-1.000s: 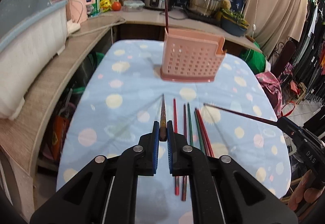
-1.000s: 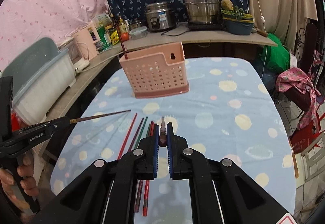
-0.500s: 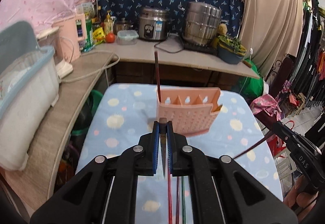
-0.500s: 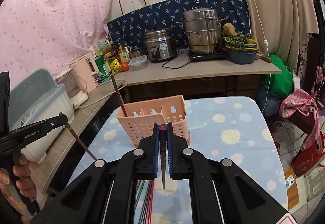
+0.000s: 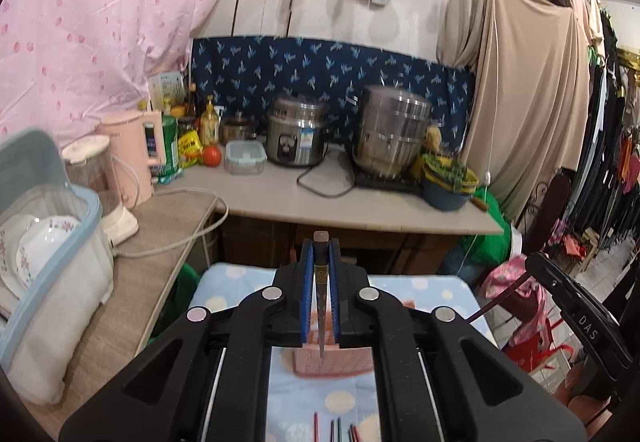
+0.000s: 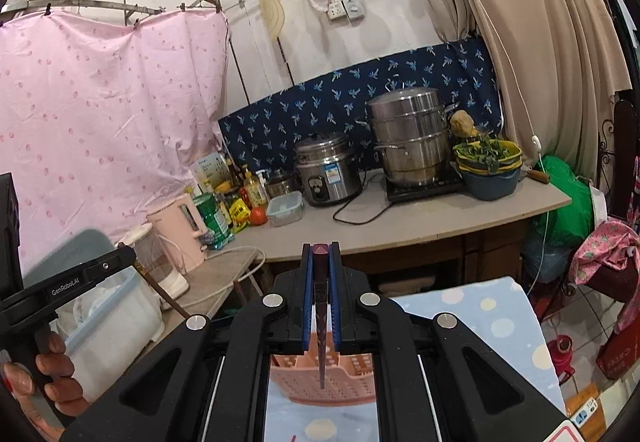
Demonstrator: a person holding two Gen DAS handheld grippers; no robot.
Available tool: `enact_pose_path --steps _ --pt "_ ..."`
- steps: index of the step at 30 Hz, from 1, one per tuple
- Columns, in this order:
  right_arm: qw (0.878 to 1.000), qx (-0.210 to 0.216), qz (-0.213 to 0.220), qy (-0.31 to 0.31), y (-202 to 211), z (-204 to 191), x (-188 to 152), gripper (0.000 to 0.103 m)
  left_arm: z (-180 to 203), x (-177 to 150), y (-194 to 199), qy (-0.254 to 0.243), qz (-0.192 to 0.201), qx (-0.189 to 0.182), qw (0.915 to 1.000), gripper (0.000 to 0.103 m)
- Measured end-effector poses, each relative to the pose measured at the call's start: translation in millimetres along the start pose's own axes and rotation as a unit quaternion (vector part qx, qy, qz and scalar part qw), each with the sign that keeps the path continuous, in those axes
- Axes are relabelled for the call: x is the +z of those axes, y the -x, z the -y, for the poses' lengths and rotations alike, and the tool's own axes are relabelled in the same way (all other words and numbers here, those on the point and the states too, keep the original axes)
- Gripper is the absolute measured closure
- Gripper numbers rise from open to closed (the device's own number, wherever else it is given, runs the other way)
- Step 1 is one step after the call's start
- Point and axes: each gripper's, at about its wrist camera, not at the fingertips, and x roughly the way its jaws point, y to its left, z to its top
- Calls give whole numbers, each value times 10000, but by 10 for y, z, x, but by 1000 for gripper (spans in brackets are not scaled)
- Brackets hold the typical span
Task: Organize utensils
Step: 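Carry both chopsticks up to the pink holder and lower them into it, then open both tools to release the chopsticks into the holder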
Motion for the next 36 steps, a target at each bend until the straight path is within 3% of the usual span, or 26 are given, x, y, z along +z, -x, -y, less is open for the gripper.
enact_pose_path --steps 3,7,16,25,28,33,36 --pt "9999 27 143 -10 -148 -35 159 96 4 147 -51 21 223 -9 9997 96" --pt "10000 -19 20 14 -438 -43 165 96 -30 210 -235 71 355 21 9993 96" --pt "9972 -83 -709 203 -954 -48 -296 96 -152 -65 -786 87 -52 199 9998 96" --pt "9939 -232 -1053 229 -1162 -22 -542 94 -260 -335 -1078 232 -506 220 9982 96" --pt "9941 -244 -1026 238 -1134 -20 -542 92 -238 -376 -1080 169 -526 297 9980 93" --pt "9948 -202 -975 229 -1051 -45 -520 91 -212 -430 -1021 130 -533 378 9978 72" --pt "9953 -183 -921 245 -961 -58 -503 91 -188 -449 -937 89 -492 387 9980 69"
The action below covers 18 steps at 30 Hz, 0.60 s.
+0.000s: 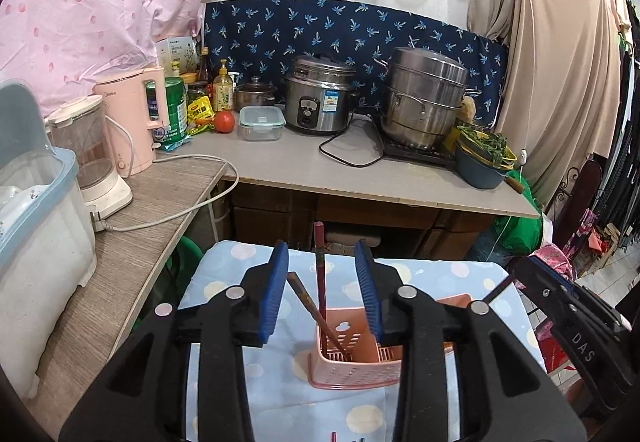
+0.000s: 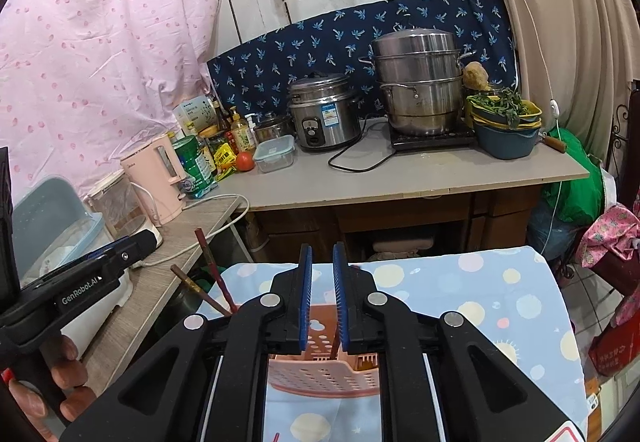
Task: Organize utensils
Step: 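Open both tools to release the chopsticks into the holder, then grasp a red chopstick with the left tool while the right tool grasps another red chopstick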
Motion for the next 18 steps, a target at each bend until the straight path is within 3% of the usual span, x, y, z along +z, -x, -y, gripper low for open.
enact_pose_path --steps 6,9,18 --pt "9999 87 35 -51 264 8 -77 90 46 -83 198 -103 33 14 9999 60" --pt "9999 114 -8 -14 452 24 -229 79 52 -189 328 -181 30 -4 9998 58" --pt "9977 50 -669 -65 951 143 -1135 78 -7 -963 637 -366 -462 -32 9983 58"
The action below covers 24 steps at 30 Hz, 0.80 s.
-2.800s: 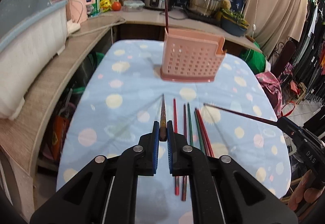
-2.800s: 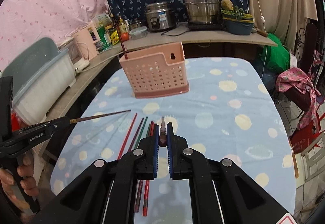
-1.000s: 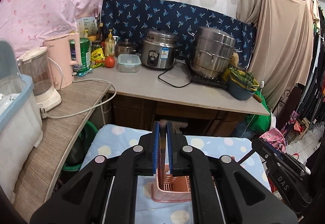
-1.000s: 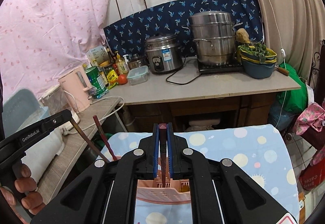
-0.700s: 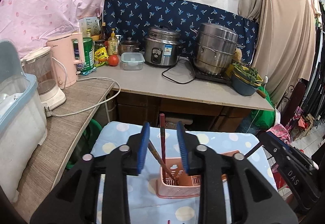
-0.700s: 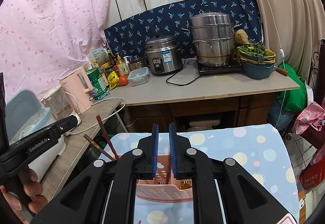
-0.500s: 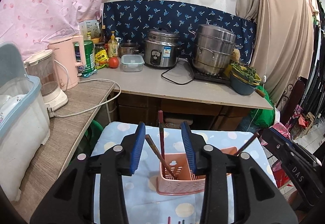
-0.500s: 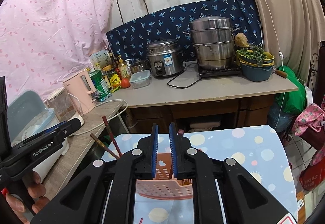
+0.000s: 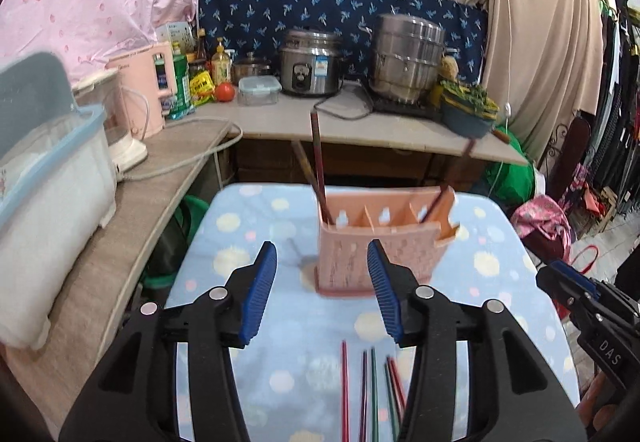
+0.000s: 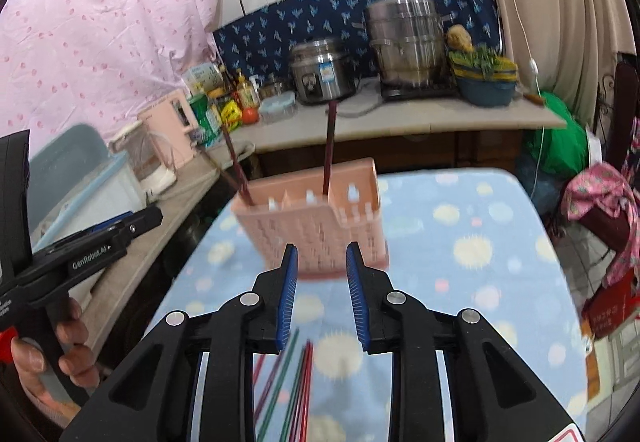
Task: Organize utensils
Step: 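Grasp a red chopstick with the left tool while the right tool grasps another red chopstick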
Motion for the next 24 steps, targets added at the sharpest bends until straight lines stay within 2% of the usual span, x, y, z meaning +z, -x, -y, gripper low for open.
enact_pose_path --steps 5,12,18,24 --pt "9984 -62 -550 98 93 -9 -636 78 78 -496 78 -237 -313 46 9992 58" --pt "9915 -106 -1247 343 147 -137 -1467 78 82 -1113 134 -306 -792 53 9964 58" --pt "9859 -40 -1619 430 79 -217 -1848 78 38 -1519 136 -187 -1167 72 9930 58" --pt "9824 -19 -1812 445 50 -273 -2030 78 -16 -1789 142 -77 -1437 76 9896 58"
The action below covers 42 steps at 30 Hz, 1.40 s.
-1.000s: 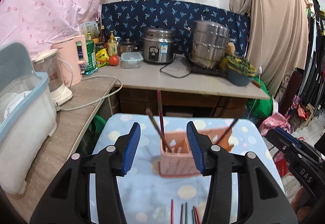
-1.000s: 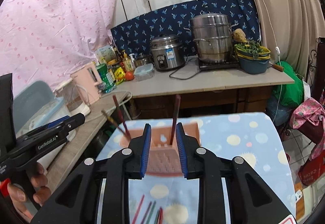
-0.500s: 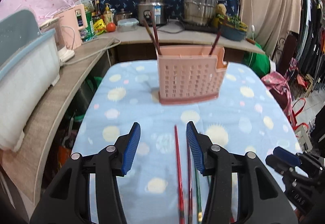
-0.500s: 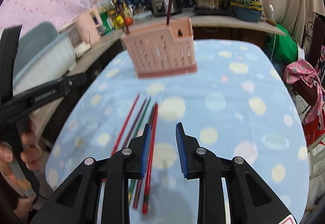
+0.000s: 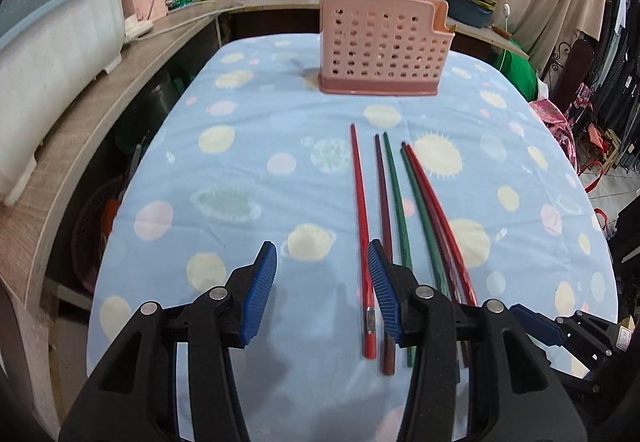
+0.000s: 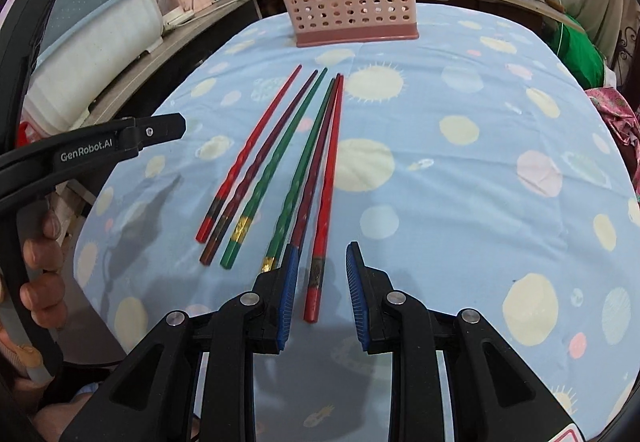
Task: Organize utensils
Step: 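Grasp a red chopstick with the left tool while the right tool grasps another red chopstick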
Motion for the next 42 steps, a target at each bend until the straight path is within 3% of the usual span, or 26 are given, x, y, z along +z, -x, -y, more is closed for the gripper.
enact_pose_path --steps 12,19,35,38,41,42 --pt "9998 -143 -116 105 -84 -48 -99 82 -23 -217 -69 38 -264 -100 9996 58" --pt "9995 -278 -123 17 -112 18 -114 96 21 -272 -130 13 -388 -209 9990 58" --pt "9996 -273 -108 20 -116 22 -113 96 96 -387 -355 -103 -712 -213 9972 59" --pt "9996 -270 -107 15 -116 22 -111 96 100 -389 -345 -115 -705 -250 9971 67" --pt "9996 -268 -111 18 -118 22 -109 96 110 -389 -340 -150 -716 -294 9969 84" --pt "9996 -270 -111 18 -117 21 -109 96 114 -389 -343 -147 -732 -323 9967 96"
